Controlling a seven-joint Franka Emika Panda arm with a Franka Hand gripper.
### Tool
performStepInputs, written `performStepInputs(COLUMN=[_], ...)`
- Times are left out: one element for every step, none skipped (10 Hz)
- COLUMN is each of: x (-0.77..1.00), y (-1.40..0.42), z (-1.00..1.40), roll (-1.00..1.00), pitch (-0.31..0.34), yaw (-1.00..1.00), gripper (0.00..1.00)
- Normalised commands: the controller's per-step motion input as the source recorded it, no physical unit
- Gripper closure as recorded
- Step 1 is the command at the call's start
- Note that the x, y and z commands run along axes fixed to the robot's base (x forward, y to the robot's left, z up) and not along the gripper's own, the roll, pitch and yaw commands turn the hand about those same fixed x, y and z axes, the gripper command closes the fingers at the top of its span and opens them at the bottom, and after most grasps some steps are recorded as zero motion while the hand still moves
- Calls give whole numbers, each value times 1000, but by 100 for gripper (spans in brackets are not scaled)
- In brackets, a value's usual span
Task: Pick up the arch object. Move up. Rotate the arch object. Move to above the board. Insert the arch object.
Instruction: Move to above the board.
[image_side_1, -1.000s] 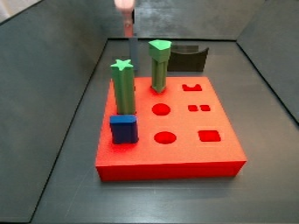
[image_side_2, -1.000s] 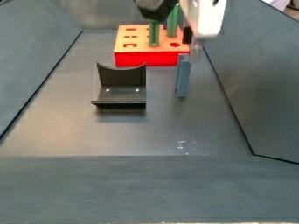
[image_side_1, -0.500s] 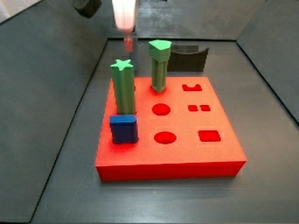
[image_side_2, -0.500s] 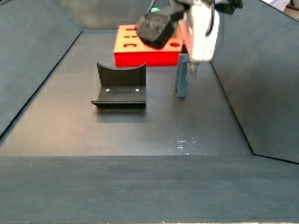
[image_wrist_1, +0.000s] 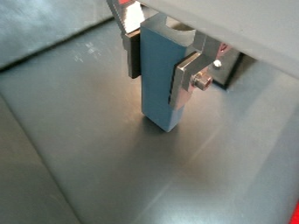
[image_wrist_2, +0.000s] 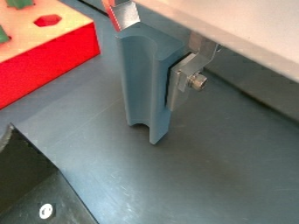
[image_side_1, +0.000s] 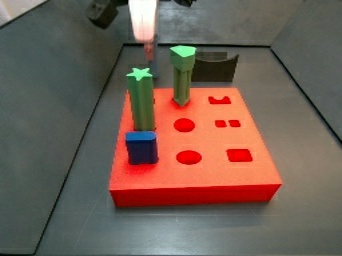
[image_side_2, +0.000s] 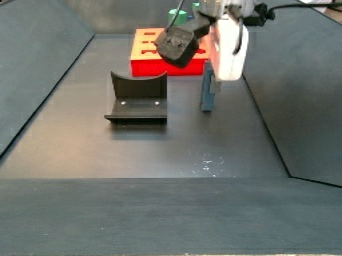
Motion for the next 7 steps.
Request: performStepInputs(x=[24,27,26,23,21,19,18], y=[155,139,135,127,122,112,109], z=[1000,1000,1000,1000,1000,1000,1000], roll=[-113,-134,-140,-158,-166,-186,-193], pitch=[179,150,133,98,86,76,72], yaw=[111,67,47,9,-3,-15,-21], gripper=[100,100,100,100,100,100,100])
